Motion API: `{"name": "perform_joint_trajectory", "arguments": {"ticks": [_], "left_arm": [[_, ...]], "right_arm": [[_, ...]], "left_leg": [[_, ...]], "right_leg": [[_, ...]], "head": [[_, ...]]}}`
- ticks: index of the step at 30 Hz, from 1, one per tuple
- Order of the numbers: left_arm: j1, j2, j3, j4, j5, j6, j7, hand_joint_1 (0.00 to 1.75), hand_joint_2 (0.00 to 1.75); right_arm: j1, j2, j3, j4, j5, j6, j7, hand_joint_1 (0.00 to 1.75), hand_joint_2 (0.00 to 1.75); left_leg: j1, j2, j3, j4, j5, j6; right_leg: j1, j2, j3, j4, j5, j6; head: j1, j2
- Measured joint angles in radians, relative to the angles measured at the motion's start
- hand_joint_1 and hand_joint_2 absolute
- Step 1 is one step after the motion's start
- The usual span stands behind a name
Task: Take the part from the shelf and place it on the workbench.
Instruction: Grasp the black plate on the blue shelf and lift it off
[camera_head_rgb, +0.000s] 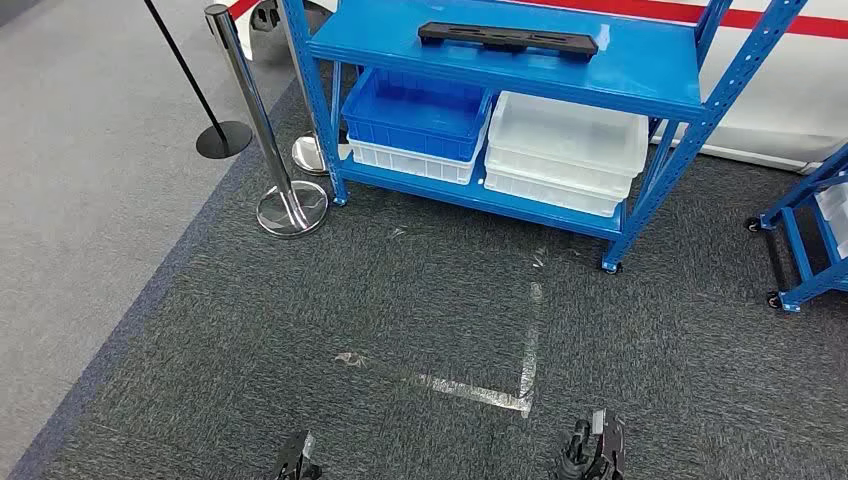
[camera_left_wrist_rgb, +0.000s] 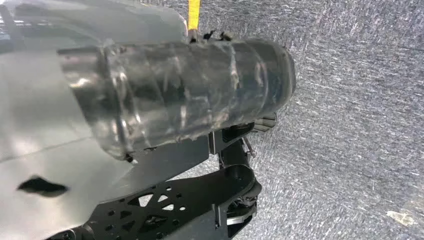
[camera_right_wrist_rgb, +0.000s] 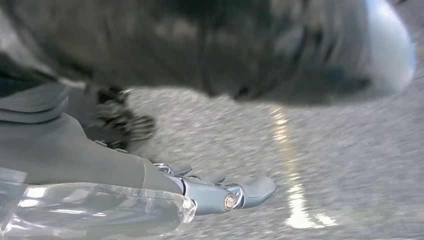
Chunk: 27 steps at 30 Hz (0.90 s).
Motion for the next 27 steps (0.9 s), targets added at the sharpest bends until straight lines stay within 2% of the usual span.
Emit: {"name": "perform_joint_trajectory", "arguments": {"ticks": [8, 21, 23, 25, 27], "left_arm": [[-0.016, 0.007, -0.071, 0.018, 0.054, 0.017, -0.021, 0.0, 0.0], [-0.024, 0.014, -0.123, 0.031, 0.098, 0.031, -0.034, 0.0, 0.0], [-0.025, 0.017, -0.129, 0.033, 0.103, 0.034, -0.034, 0.0, 0.0], [-0.028, 0.019, -0.137, 0.035, 0.109, 0.037, -0.034, 0.0, 0.0], [-0.03, 0.02, -0.146, 0.036, 0.114, 0.038, -0.034, 0.0, 0.0]], "right_arm": [[-0.003, -0.023, 0.011, -0.236, 0.038, -0.028, -0.062, 0.0, 0.0], [-0.002, -0.036, 0.06, -0.61, 0.183, -0.055, -0.083, 0.0, 0.0], [-0.003, -0.039, 0.075, -0.675, 0.209, -0.055, -0.084, 0.0, 0.0], [-0.006, -0.04, 0.092, -0.74, 0.236, -0.055, -0.084, 0.0, 0.0], [-0.006, -0.044, 0.107, -0.803, 0.263, -0.057, -0.083, 0.0, 0.0]], "left_leg": [[0.0, 0.0, 0.0, 0.0, 0.0, 0.0], [0.0, 0.0, 0.001, 0.0, 0.0, 0.0], [-0.002, 0.0, -0.001, 0.005, -0.001, 0.006], [-0.005, 0.0, -0.001, 0.003, 0.0, 0.018], [0.001, 0.001, 0.016, -0.03, 0.015, 0.03]], "right_leg": [[0.0, 0.0, 0.0, 0.0, 0.0, 0.0], [0.0, 0.0, 0.001, 0.0, 0.0, 0.0], [-0.004, 0.0, 0.0, -0.002, 0.002, 0.004], [-0.007, 0.0, 0.002, -0.008, 0.006, 0.009], [-0.006, 0.0, 0.005, -0.01, 0.004, 0.015]], "head": [[0.0, 0.0], [0.0, 0.0], [0.0, 0.0], [-0.001, 0.0], [0.001, 0.0]]}}
